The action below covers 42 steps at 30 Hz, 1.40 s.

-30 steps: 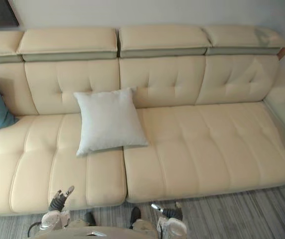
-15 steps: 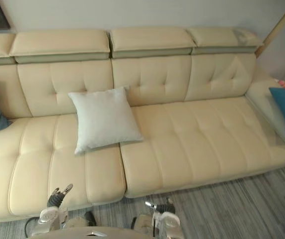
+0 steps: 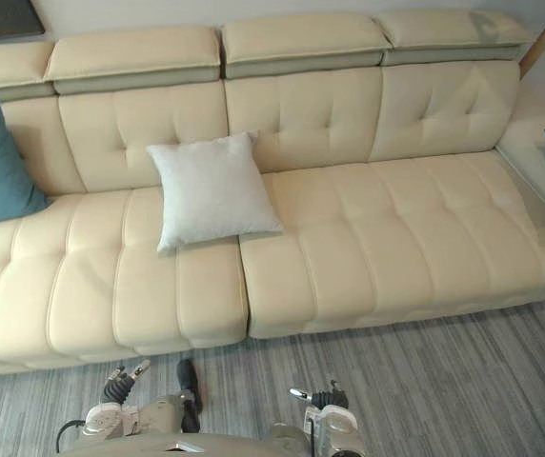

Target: Pick up cushions and gather them together orderly.

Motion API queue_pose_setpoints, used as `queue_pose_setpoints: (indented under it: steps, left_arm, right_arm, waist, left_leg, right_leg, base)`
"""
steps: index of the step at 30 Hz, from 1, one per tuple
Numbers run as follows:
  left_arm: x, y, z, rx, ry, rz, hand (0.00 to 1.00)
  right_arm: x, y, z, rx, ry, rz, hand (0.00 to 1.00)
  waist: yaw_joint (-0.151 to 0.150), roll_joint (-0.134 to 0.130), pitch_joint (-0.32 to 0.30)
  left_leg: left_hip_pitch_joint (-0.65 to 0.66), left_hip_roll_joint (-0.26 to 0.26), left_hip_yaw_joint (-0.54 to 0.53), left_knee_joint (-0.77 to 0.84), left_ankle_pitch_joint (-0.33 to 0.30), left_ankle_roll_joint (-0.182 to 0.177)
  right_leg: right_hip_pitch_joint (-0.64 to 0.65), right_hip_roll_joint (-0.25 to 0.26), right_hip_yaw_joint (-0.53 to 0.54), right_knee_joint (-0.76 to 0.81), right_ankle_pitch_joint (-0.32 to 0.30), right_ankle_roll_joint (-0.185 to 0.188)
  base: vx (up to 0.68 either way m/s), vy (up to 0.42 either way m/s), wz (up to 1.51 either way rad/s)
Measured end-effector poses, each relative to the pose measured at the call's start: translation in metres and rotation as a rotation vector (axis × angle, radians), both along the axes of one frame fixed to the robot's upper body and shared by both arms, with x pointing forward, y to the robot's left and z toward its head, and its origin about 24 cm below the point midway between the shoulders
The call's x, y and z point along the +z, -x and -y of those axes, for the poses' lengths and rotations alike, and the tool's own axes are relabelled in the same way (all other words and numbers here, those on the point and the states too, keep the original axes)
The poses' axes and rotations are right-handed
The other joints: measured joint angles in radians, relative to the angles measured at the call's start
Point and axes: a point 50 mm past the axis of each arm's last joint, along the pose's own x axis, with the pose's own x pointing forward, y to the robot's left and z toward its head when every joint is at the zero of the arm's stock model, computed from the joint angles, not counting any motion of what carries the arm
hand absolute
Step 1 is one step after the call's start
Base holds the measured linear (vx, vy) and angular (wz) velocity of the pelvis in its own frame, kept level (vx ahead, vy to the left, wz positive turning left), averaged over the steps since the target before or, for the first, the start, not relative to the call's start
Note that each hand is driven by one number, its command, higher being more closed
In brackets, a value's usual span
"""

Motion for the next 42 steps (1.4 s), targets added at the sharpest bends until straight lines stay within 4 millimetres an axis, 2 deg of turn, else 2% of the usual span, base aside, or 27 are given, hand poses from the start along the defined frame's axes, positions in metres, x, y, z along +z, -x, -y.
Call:
queue_pose_setpoints:
  steps: [1,2,3,4,5,6,7,10,12,16,18,22,24,25,26,27,28,29,31,32,33,35,39,40,41,42]
  left_arm:
    - [-0.002,0.004,0.001,0.005,0.004,-0.011,0.00]
    - [-0.004,0.009,0.002,0.006,0.008,-0.028,0.00]
    - [-0.006,0.010,0.003,0.010,0.021,-0.042,0.00]
    - [-0.006,0.011,0.002,0.005,0.018,-0.046,0.00]
    - [-0.007,0.013,-0.001,0.004,0.013,-0.055,0.00]
    - [-0.008,0.016,-0.003,-0.011,0.009,-0.065,0.00]
    - [-0.009,0.016,-0.004,-0.034,-0.001,-0.077,0.00]
    - [-0.009,0.016,-0.004,-0.101,-0.021,-0.091,0.00]
    - [-0.011,0.016,0.000,-0.178,-0.032,-0.111,0.00]
    - [-0.014,0.017,0.007,-0.288,-0.050,-0.142,0.00]
    - [-0.015,0.016,0.011,-0.325,-0.050,-0.153,0.00]
    - [-0.015,0.015,0.013,-0.342,-0.038,-0.154,0.00]
    - [-0.015,0.013,0.014,-0.350,-0.038,-0.153,0.00]
    - [-0.015,0.012,0.015,-0.356,-0.035,-0.154,0.00]
    - [-0.015,0.007,0.020,-0.368,-0.029,-0.146,0.00]
    - [-0.014,0.006,0.021,-0.374,-0.029,-0.143,0.00]
    - [-0.012,-0.002,0.022,-0.385,-0.035,-0.124,0.00]
    - [-0.012,-0.002,0.024,-0.392,-0.034,-0.122,0.00]
    - [-0.012,0.000,0.020,-0.387,-0.041,-0.130,0.00]
    - [-0.012,0.000,0.020,-0.384,-0.043,-0.130,0.00]
    - [-0.011,-0.002,0.020,-0.378,-0.039,-0.122,0.00]
    - [-0.011,-0.002,0.025,-0.379,-0.026,-0.114,0.00]
    - [-0.013,0.001,0.031,-0.371,-0.005,-0.118,0.00]
    - [-0.012,0.000,0.031,-0.368,-0.003,-0.116,0.00]
    - [-0.013,0.001,0.031,-0.337,0.016,-0.113,0.00]
    - [-0.012,0.000,0.031,-0.324,0.024,-0.107,0.00]
  right_arm:
    - [-0.001,0.005,0.001,-0.008,0.001,-0.007,0.00]
    - [-0.001,0.005,0.001,-0.008,0.001,-0.007,0.00]
    - [-0.003,0.009,0.000,-0.015,-0.006,-0.020,0.00]
    - [-0.005,0.011,-0.008,-0.033,-0.036,-0.020,0.00]
    - [-0.007,0.014,-0.012,-0.041,-0.049,-0.026,0.00]
    - [-0.008,0.018,-0.016,-0.041,-0.060,-0.037,0.00]
    - [-0.009,0.021,-0.015,-0.041,-0.059,-0.043,0.00]
    - [-0.009,0.021,-0.015,-0.037,-0.060,-0.044,0.00]
    - [-0.010,0.022,-0.014,-0.036,-0.060,-0.051,0.00]
    - [-0.011,0.024,-0.014,-0.030,-0.070,-0.064,0.00]
    - [-0.011,0.023,-0.013,-0.026,-0.073,-0.061,0.00]
    - [-0.011,0.021,-0.013,-0.023,-0.075,-0.057,0.00]
    - [-0.009,0.014,-0.013,-0.012,-0.072,-0.044,0.00]
    - [-0.007,0.009,-0.012,-0.002,-0.065,-0.034,0.00]
    - [-0.004,0.000,-0.011,0.032,-0.051,-0.018,0.00]
    - [-0.003,-0.003,-0.011,0.035,-0.050,-0.011,0.00]
    - [-0.002,-0.006,-0.009,0.036,-0.046,-0.006,0.00]
    - [-0.002,-0.004,-0.005,0.031,-0.036,-0.014,0.00]
    - [-0.003,-0.004,-0.007,0.027,-0.045,-0.014,0.00]
    - [-0.003,-0.002,-0.006,0.021,-0.044,-0.016,0.00]
    - [-0.002,-0.003,-0.003,0.005,-0.040,-0.010,0.00]
    - [-0.002,-0.003,0.000,-0.007,-0.035,-0.011,0.00]
    - [-0.003,0.004,0.004,-0.053,-0.038,-0.018,0.00]
    - [-0.003,0.004,0.004,-0.056,-0.035,-0.019,0.00]
    - [-0.004,0.006,0.003,-0.065,-0.036,-0.026,0.00]
    - [-0.004,0.006,0.003,-0.067,-0.035,-0.027,0.00]
  waist:
    - [0.002,0.006,0.000]
    - [0.002,0.016,0.000]
    - [-0.001,0.044,-0.002]
    - [-0.004,0.021,-0.007]
    - [-0.008,0.017,-0.013]
    - [-0.015,-0.008,-0.030]
    - [-0.021,-0.015,-0.037]
    - [-0.033,-0.014,-0.037]
    - [-0.042,-0.007,-0.043]
    - [-0.048,0.003,-0.068]
    - [-0.055,0.009,-0.070]
    - [-0.062,0.006,-0.065]
    - [-0.061,0.013,-0.046]
    - [-0.062,0.022,-0.037]
    - [-0.067,0.043,-0.025]
    - [-0.071,0.044,-0.023]
    - [-0.069,0.040,-0.020]
    - [-0.070,0.060,-0.007]
    - [-0.071,0.059,-0.006]
    - [-0.073,0.058,-0.006]
    - [-0.078,0.074,-0.001]
    - [-0.078,0.079,0.001]
    - [-0.073,0.096,-0.006]
    - [-0.073,0.091,-0.003]
    - [-0.067,0.078,0.004]
    - [-0.066,0.075,0.005]
  left_leg:
    - [0.029,0.004,-0.028,0.168,-0.157,-0.013]
    - [0.051,0.009,-0.052,0.174,-0.206,-0.028]
    - [0.080,0.001,-0.103,0.134,-0.284,-0.040]
    - [0.097,-0.016,-0.081,0.090,-0.272,-0.040]
    - [0.103,-0.030,-0.074,0.060,-0.261,-0.038]
    - [0.122,-0.050,-0.054,0.000,-0.243,-0.038]
    - [0.136,-0.065,-0.051,-0.038,-0.234,-0.032]
    - [0.165,-0.081,-0.039,-0.089,-0.224,-0.038]
    - [0.200,-0.094,-0.026,-0.147,-0.196,-0.034]
    - [0.267,-0.107,-0.004,-0.251,-0.139,-0.043]
    - [0.283,-0.104,0.007,-0.262,-0.115,-0.024]
    - [0.295,-0.056,0.063,-0.202,-0.151,-0.019]
    - [0.316,-0.016,0.127,-0.165,-0.190,-0.024]
    - [0.321,0.001,0.150,-0.157,-0.203,-0.023]
    - [0.321,0.031,0.222,-0.155,-0.210,-0.025]
    - [0.320,0.034,0.253,-0.156,-0.211,-0.025]
    - [0.327,0.035,0.323,-0.155,-0.212,-0.026]
    - [0.349,0.049,0.383,-0.153,-0.211,-0.027]
    - [0.380,0.053,0.429,-0.146,-0.215,-0.036]
    - [0.391,0.056,0.438,-0.141,-0.221,-0.050]
    - [0.406,0.061,0.438,-0.143,-0.225,-0.066]
    - [0.421,0.074,0.437,-0.157,-0.226,-0.088]
    - [0.448,0.136,0.436,-0.114,-0.233,-0.113]
    - [0.441,0.152,0.433,-0.079,-0.236,-0.118]
    - [0.414,0.204,0.419,0.048,-0.240,-0.119]
    - [0.400,0.222,0.404,0.095,-0.240,-0.119]
  right_leg:
    - [-0.008,-0.012,0.023,-0.001,0.016,0.009]
    - [-0.011,-0.007,0.033,0.000,0.018,0.011]
    - [-0.026,0.013,0.060,0.016,0.023,0.021]
    - [-0.032,0.008,0.088,-0.003,0.034,0.015]
    - [-0.035,0.002,0.095,-0.020,0.044,0.013]
    - [-0.034,-0.007,0.114,-0.058,0.070,0.015]
    - [-0.023,-0.012,0.116,-0.093,0.087,0.010]
    - [-0.004,-0.001,0.118,-0.134,0.120,-0.007]
    - [0.010,-0.001,0.141,-0.163,0.147,-0.008]
    - [0.015,0.014,0.183,-0.195,0.161,0.000]
    - [0.014,0.029,0.214,-0.200,0.171,0.013]
    - [-0.008,0.078,0.312,-0.208,0.207,-0.015]
    - [-0.029,0.121,0.355,-0.207,0.258,-0.044]
    - [-0.045,0.141,0.344,-0.211,0.293,-0.059]
    - [-0.065,0.152,0.233,-0.238,0.320,-0.135]
    - [-0.070,0.142,0.158,-0.229,0.285,-0.169]
    - [-0.097,0.109,-0.037,-0.180,0.219,-0.180]
    - [-0.098,0.073,-0.176,-0.149,0.193,-0.180]
    - [-0.090,0.034,-0.301,-0.114,0.195,-0.169]
    - [-0.090,0.028,-0.326,-0.103,0.201,-0.158]
    - [-0.091,0.034,-0.328,-0.088,0.190,-0.127]
    - [-0.090,0.060,-0.286,-0.098,0.191,-0.114]
    - [-0.063,0.132,-0.249,-0.132,0.176,-0.126]
    - [-0.062,0.137,-0.248,-0.131,0.171,-0.128]
    - [-0.050,0.148,-0.236,-0.130,0.161,-0.133]
    - [-0.047,0.154,-0.223,-0.130,0.160,-0.134]
  base:
    - [-0.14,0.124,-0.32]
    - [-0.20,0.222,-0.51]
    - [-0.14,0.197,-0.44]
    - [-0.13,0.182,-0.40]
    - [-0.09,0.153,-0.31]
    - [-0.06,0.135,-0.22]
    - [-0.05,0.125,-0.19]
    - [-0.02,0.058,-0.13]
    - [0.01,0.029,-0.19]
    - [0.07,-0.021,-0.38]
    - [0.10,-0.040,-0.46]
    - [0.06,-0.057,-0.96]
    - [0.00,-0.042,-1.46]
    - [-0.04,-0.048,-1.63]
    - [-0.05,-0.067,-1.51]
    - [-0.07,-0.083,-1.66]
    - [-0.05,-0.077,-1.45]
    - [-0.05,-0.057,-1.50]
    - [0.00,-0.083,-1.23]
    - [0.04,-0.193,-1.17]
    - [0.05,-0.179,-0.73]
    - [0.03,-0.153,-0.63]
    - [0.01,-0.118,-0.46]
    - [-0.01,-0.088,-0.24]
    - [-0.01,-0.085,-0.23]
    - [0.03,-0.113,-0.36]
